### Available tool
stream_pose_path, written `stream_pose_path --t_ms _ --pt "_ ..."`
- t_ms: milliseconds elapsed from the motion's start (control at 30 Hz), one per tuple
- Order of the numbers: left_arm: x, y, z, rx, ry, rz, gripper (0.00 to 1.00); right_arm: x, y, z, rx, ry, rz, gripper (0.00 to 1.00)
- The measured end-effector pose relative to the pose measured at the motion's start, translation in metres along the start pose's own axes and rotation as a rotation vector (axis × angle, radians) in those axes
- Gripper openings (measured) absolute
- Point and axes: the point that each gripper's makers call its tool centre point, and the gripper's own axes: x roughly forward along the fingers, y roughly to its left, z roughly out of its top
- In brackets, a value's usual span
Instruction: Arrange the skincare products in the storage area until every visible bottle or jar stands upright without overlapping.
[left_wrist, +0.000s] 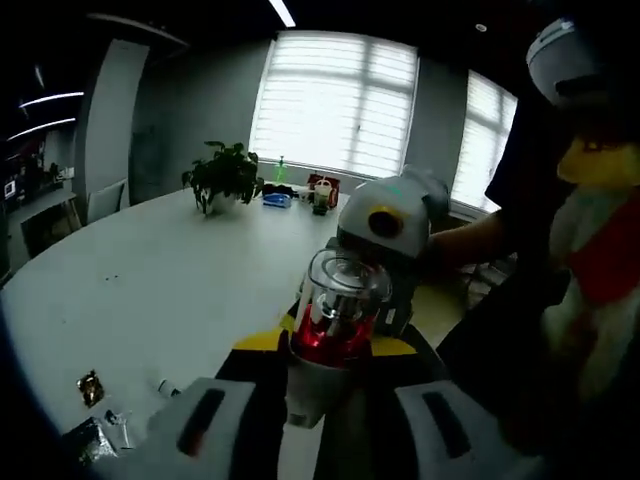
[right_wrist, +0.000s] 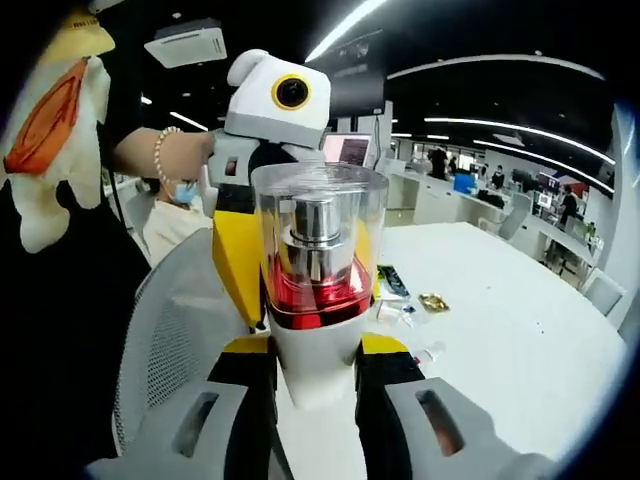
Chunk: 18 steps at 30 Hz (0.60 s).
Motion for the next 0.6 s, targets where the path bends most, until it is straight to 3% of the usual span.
stream_pose_path --t_ms 433,600 --pt "0.028 0.015 -0.050 -0.013 0.091 -0.014 0.24 0.020 -0.004 -0.056 0.003 0.168 -0.034 0.29" --pt "0.037 0.023 -0.057 -0.040 0.092 -0.032 0.24 0.021 -0.009 -0.069 0.041 0.175 -0.040 0.29"
